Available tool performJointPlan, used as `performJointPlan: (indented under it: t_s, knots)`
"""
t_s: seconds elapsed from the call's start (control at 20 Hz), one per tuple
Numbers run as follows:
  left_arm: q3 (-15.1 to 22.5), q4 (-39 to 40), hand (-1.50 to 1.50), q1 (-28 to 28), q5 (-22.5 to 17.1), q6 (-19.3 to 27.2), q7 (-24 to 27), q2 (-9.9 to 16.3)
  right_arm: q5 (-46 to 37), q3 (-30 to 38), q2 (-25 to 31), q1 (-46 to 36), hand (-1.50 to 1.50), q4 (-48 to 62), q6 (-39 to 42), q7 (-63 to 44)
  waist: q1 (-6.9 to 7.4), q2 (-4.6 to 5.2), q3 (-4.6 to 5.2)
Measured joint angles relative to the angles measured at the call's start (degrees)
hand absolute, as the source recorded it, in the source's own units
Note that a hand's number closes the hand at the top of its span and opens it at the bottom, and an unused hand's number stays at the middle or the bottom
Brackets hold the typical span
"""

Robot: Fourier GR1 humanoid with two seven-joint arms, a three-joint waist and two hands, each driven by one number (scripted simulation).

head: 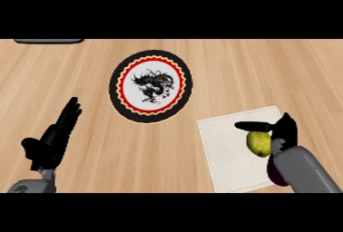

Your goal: Pick the pear from the placemat and place it in the plate

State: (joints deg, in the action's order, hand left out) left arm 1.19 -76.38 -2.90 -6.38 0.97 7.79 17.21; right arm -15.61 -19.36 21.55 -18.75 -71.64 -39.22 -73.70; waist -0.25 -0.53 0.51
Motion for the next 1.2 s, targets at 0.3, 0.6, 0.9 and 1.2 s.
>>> performJointPlan:
  t_s: [0.3, 0.6, 0.9, 1.2]
  knots:
    - [-0.71, 0.07, 0.00, 0.09, -0.15, -0.85, 0.25, 0.32, -0.49, 0.27, -1.37, 0.89, 1.50, 0.16, -0.38, 1.96, 0.19, -0.18, 0.44]
    - [-0.54, 0.30, 0.00, -0.88, 0.61, -0.70, 0.00, -0.47, 0.09, 0.96, -1.63, 0.93, 1.50, 0.73, 0.29, 4.13, 0.12, -0.36, 0.79]
    - [-0.48, 0.80, 0.00, -1.48, 0.96, -0.73, -0.32, -1.03, -3.10, -5.05, -0.61, 1.75, 1.50, -0.87, 1.56, 9.95, 0.34, -0.26, 0.64]
    - [-0.82, 1.08, 0.00, -1.14, 0.85, -0.91, -0.09, -0.95, -11.04, -17.73, 5.58, 2.65, 1.50, -5.86, 8.65, 20.19, 0.69, -0.18, 0.17]
